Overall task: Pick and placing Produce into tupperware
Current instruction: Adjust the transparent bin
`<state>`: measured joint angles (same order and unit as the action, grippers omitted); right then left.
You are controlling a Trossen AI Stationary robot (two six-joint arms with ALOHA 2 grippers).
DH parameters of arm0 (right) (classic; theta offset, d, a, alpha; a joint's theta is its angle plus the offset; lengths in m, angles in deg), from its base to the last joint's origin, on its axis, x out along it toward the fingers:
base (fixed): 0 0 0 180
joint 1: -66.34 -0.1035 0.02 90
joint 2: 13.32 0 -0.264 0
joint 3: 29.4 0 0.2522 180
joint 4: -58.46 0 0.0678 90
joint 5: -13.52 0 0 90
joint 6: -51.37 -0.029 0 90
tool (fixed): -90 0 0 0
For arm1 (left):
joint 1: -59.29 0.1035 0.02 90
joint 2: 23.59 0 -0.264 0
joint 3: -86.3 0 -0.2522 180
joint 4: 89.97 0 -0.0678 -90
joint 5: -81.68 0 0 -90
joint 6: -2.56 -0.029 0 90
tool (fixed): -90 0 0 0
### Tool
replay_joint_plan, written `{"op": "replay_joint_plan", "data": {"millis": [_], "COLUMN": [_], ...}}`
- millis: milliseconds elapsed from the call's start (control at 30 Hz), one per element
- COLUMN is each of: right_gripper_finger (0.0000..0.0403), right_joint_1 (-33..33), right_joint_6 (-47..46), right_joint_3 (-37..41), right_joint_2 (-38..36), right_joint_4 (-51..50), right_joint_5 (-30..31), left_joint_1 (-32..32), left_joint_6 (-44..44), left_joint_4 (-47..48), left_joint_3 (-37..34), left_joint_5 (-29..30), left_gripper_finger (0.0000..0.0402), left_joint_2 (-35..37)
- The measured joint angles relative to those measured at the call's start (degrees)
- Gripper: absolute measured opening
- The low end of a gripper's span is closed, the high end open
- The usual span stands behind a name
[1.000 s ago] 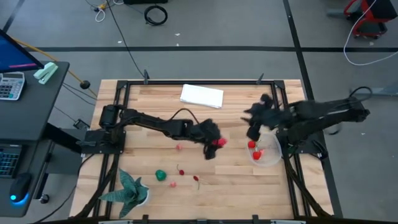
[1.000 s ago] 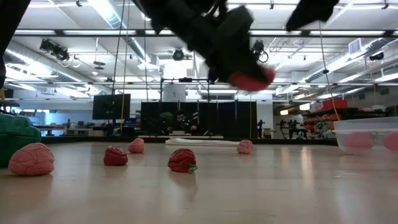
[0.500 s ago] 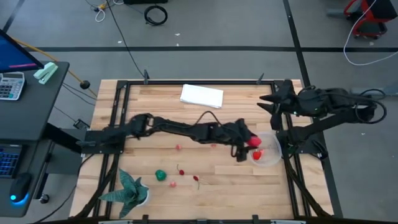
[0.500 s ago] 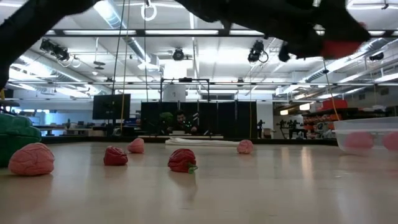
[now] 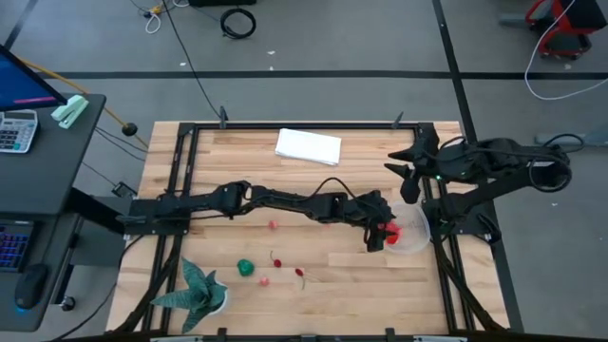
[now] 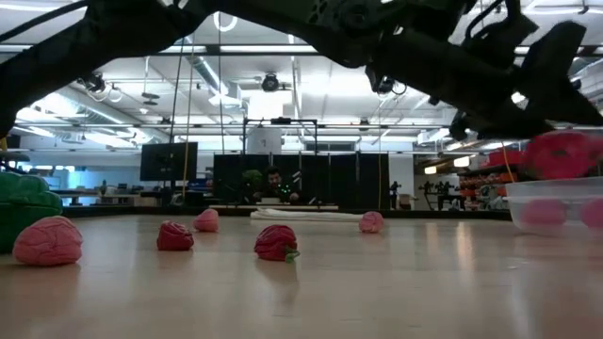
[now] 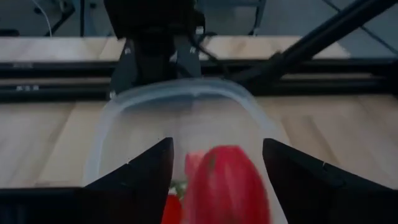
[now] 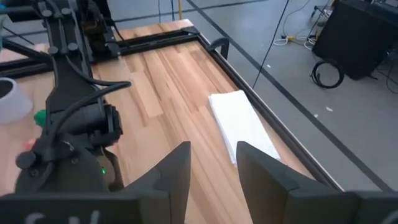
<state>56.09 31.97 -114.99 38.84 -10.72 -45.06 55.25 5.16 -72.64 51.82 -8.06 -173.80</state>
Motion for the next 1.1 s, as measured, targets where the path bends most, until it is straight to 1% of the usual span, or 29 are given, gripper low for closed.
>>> {"op": "replay_joint_plan", "data": {"millis": [167,300,433,633,733,800,867,967,1067,1100], "right_gripper_finger": [0.0137,0.0137,0.0137,0.0137,0.0137,0.0137,0.0137,0.0137,0.0137,0.0137], "right_joint_1": [0.0,0.0,0.0,0.0,0.0,0.0,0.0,0.0,0.0,0.0], "right_joint_6": [0.0,0.0,0.0,0.0,0.0,0.0,0.0,0.0,-0.1,-0.1], "right_joint_3": [0.0,0.0,0.0,0.0,0.0,0.0,0.0,0.0,0.0,0.0], "right_joint_2": [1.3,1.8,1.8,1.8,1.8,1.8,1.8,1.8,1.8,1.8], "right_joint_4": [0.0,0.0,-0.3,-1.2,-1.4,-1.4,-1.4,-1.5,-1.8,-1.8], "right_joint_5": [0.0,0.0,0.0,0.0,0.0,0.0,0.0,0.0,0.0,0.0], "left_joint_1": [-0.4,-0.4,-0.3,-0.4,-0.4,-0.4,-0.3,-0.3,-0.2,-0.1], "left_joint_6": [-1.9,-2.2,-3.3,-9.5,-10.4,-10.4,-10.4,-10.0,-8.9,-8.8], "left_joint_4": [-0.6,-0.2,1.1,5.1,4.9,3.2,1.0,0.7,4.2,5.0], "left_joint_3": [0.0,0.0,0.0,0.0,0.0,0.0,0.0,0.0,0.0,0.0], "left_joint_5": [0.1,0.1,0.1,-0.1,-0.1,-0.1,-0.1,-0.1,-0.1,-0.1], "left_gripper_finger": [0.0229,0.0221,0.0222,0.0238,0.0232,0.0211,0.0178,0.0113,0.0032,0.0017], "left_joint_2": [0.1,0.1,0.1,0.1,0.1,0.1,0.1,0.1,0.1,0.1]}}
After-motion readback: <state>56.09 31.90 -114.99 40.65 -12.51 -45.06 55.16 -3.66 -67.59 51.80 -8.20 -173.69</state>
